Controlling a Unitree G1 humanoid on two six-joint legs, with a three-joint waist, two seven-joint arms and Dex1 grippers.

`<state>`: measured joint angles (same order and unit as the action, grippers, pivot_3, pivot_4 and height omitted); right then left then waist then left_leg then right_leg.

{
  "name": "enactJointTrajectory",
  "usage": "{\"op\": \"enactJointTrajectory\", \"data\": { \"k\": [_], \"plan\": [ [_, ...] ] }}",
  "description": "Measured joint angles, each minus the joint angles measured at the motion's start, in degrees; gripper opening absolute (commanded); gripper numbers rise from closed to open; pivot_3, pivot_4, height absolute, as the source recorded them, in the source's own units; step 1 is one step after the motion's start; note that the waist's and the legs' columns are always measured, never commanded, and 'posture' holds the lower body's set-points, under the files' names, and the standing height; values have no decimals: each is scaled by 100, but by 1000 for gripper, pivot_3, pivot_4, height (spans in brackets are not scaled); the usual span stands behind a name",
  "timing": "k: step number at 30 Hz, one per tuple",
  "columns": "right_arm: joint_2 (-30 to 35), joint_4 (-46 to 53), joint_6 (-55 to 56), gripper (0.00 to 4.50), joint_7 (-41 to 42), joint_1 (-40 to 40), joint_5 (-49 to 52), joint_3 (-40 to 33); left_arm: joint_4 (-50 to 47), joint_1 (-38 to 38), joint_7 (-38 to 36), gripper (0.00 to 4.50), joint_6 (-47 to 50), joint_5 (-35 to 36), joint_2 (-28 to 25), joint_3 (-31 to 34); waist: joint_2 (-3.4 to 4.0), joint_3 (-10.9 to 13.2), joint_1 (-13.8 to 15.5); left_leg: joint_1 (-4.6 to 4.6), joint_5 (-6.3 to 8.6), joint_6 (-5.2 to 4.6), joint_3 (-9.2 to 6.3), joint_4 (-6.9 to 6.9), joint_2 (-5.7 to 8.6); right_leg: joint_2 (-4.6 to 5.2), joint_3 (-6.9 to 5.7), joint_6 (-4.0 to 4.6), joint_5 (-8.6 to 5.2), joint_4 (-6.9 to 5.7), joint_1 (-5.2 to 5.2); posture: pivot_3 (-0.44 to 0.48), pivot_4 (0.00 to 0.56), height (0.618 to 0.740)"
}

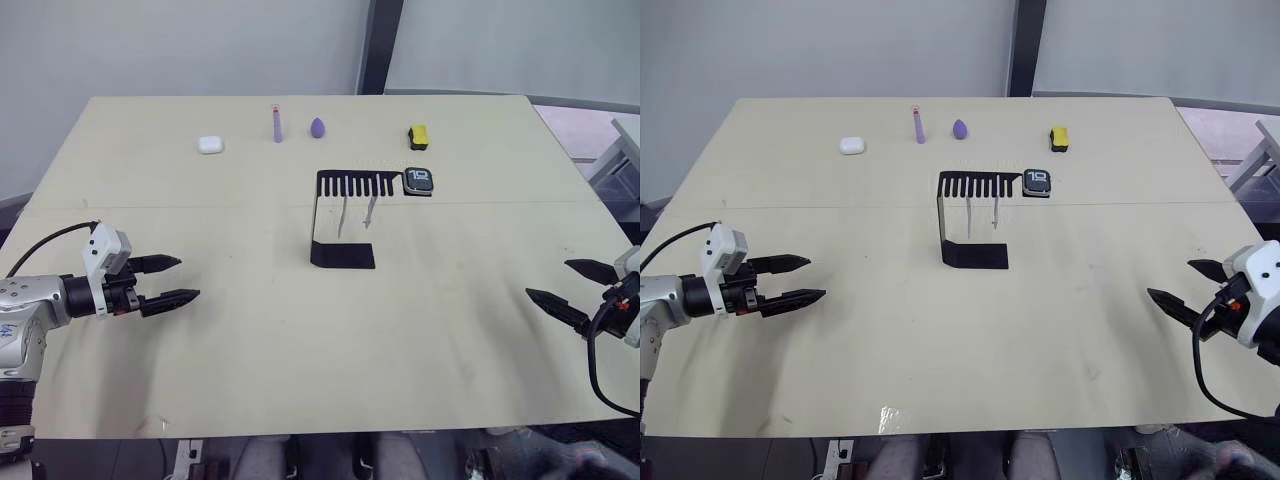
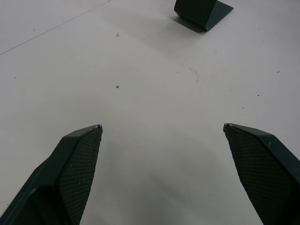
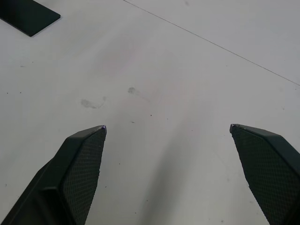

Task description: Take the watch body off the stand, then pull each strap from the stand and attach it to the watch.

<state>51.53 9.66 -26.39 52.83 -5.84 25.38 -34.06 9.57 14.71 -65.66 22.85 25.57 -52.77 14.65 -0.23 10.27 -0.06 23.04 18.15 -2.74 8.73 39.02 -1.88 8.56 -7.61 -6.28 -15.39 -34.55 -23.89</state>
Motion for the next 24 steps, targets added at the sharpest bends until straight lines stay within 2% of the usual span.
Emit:
{"op": "enactJointTrajectory", "data": {
  "k": [3,6,17,20,24],
  "plan": [
    [-65,16,32,4500,-116,146,-52,108,-227,-276,80,4460,-193,-127,6,9,5,-3,-22,-4,-1,-2,1,-2,-2,3,4,0,0,0,0,0,150,740],
    [-447,181,85,4500,-498,271,-240,669,-506,-416,339,4460,-418,-296,298,-215,4,-2,-24,-4,0,6,3,-2,-16,4,6,2,-1,1,-2,0,150,740],
    [-563,756,64,4500,-1106,257,-346,595,-619,43,613,4460,-319,-166,459,-208,5,-1,1,6,-14,-2,7,-3,-3,-9,1,5,-3,-41,-15,0,150,740],
    [-1025,1444,-380,4500,-1643,259,-41,332,-969,238,532,4460,174,351,460,-125,5,-1,0,8,-19,-4,6,1,-2,-9,3,4,-2,-46,-14,0,150,740],
    [-1668,3301,-1407,4500,-2617,157,1048,201,-1798,669,477,4460,992,1299,459,24,5,-2,0,8,-22,3,-8,0,-6,-10,19,5,-3,-49,-11,0,150,740]
  ]
}}
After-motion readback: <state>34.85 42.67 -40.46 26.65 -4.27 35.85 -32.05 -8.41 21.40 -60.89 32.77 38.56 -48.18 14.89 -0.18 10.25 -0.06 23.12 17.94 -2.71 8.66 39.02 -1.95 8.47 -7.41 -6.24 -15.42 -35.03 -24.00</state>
